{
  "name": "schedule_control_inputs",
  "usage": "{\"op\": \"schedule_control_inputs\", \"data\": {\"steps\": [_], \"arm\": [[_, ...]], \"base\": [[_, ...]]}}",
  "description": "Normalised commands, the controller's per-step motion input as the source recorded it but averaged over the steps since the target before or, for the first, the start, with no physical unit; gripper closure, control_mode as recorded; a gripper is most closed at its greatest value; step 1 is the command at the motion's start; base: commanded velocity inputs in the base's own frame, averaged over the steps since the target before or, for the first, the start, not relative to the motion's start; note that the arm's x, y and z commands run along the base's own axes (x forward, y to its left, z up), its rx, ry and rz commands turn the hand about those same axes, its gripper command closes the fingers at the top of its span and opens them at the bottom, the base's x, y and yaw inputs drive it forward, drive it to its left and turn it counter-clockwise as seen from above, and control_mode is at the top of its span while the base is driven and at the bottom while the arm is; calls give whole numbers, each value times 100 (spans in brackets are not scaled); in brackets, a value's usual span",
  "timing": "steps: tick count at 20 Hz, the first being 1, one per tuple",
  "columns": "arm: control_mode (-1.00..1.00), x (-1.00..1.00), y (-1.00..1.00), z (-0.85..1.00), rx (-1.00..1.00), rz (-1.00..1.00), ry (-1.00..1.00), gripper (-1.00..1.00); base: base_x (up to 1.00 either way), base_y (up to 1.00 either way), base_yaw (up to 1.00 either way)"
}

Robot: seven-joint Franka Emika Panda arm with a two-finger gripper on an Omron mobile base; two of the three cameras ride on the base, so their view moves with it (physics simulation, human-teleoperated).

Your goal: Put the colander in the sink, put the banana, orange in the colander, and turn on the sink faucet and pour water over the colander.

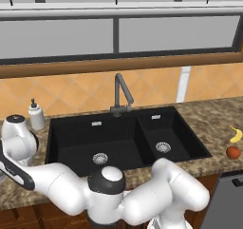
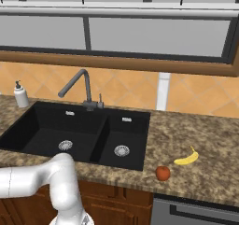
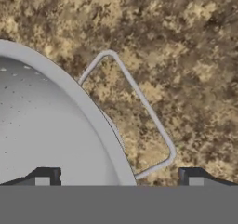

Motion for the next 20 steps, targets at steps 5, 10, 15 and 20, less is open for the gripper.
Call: {"op": "schedule_control_inputs", "data": {"steps": [5, 10, 15, 20], "arm": [[-100, 8, 17, -26, -7, 0, 0, -100], [-100, -17, -4, -39, -5, 0, 0, 100], [-100, -28, -22, -8, 0, 0, 0, 100], [-100, -47, -51, 15, 10, 0, 0, 100]], "base": [[0, 0, 0], [0, 0, 0], [0, 0, 0], [0, 0, 0]]}}
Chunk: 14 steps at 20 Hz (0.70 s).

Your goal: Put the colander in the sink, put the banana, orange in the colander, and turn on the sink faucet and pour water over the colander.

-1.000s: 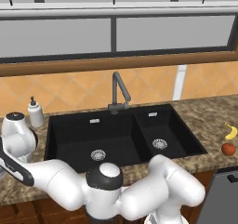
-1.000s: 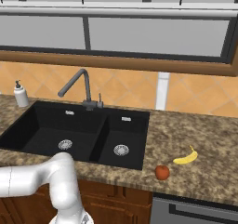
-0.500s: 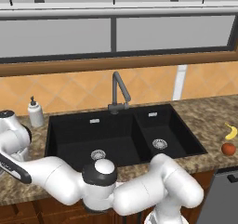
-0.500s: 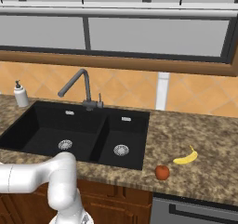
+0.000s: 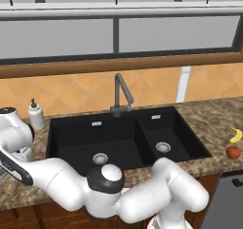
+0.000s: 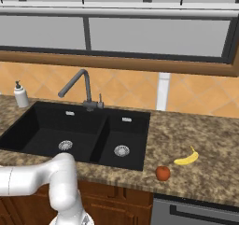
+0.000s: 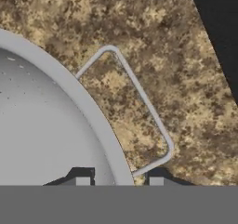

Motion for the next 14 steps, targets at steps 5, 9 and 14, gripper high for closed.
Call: {"op": "schedule_control_inputs", "data": {"steps": [5, 9, 14], "arm": [[-100, -68, -63, 35, 17, 0, -7, 100], [-100, -54, -82, 24, 16, -6, -13, 100], [-100, -38, -80, 28, 7, -23, -8, 100]], "base": [[0, 0, 0], [0, 0, 0], [0, 0, 0]]}}
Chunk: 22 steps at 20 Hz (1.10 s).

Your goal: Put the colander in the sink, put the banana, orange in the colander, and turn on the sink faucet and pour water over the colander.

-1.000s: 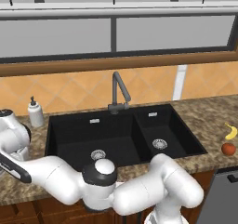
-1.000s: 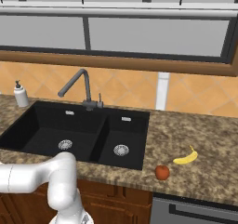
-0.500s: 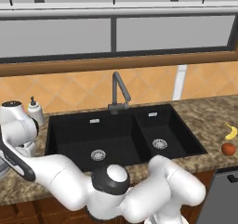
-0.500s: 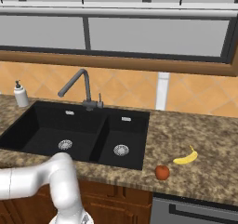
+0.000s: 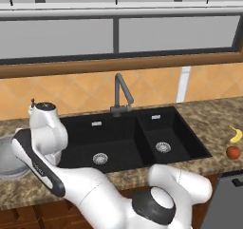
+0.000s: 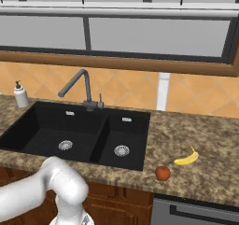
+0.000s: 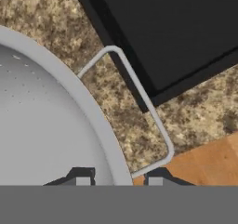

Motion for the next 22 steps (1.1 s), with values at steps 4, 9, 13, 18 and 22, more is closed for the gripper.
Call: {"op": "schedule_control_inputs", "data": {"steps": [4, 9, 13, 18, 22], "arm": [[-100, -35, -79, 35, 0, -26, -9, 100], [-100, -21, -77, 30, 0, -43, 0, 100], [-100, -11, -79, 31, 0, -44, 0, 100], [-100, 3, -74, 22, 0, -52, 6, 100], [-100, 21, -64, 15, 0, -50, 16, 100]], "base": [[0, 0, 0], [0, 0, 0], [0, 0, 0], [0, 0, 0], [0, 0, 0]]}}
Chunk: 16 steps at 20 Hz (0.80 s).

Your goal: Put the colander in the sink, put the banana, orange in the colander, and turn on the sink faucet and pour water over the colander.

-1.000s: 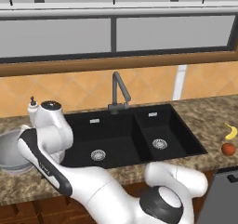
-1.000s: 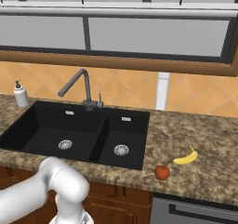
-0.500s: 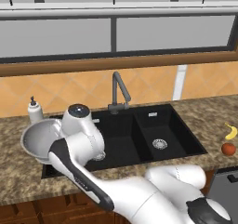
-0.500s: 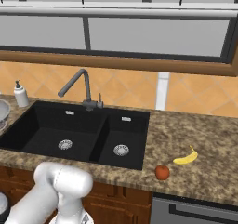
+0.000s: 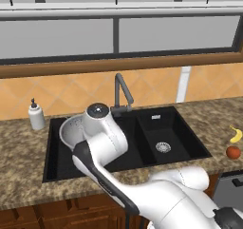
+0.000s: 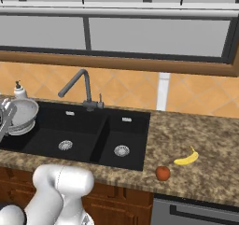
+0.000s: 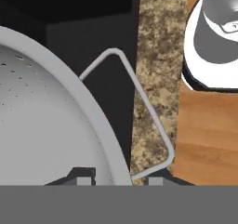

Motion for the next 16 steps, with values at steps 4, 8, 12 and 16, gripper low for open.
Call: {"op": "schedule_control_inputs", "data": {"steps": [4, 8, 12, 16], "arm": [[-100, 31, -51, 3, -1, -39, 18, 100], [-100, 44, -15, 0, -1, -20, 20, 100], [-100, 35, 0, -8, -7, -4, 11, 100], [-100, 24, 1, -13, -9, -8, 13, 100]], "base": [[0, 0, 0], [0, 0, 0], [0, 0, 0], [0, 0, 0]]}}
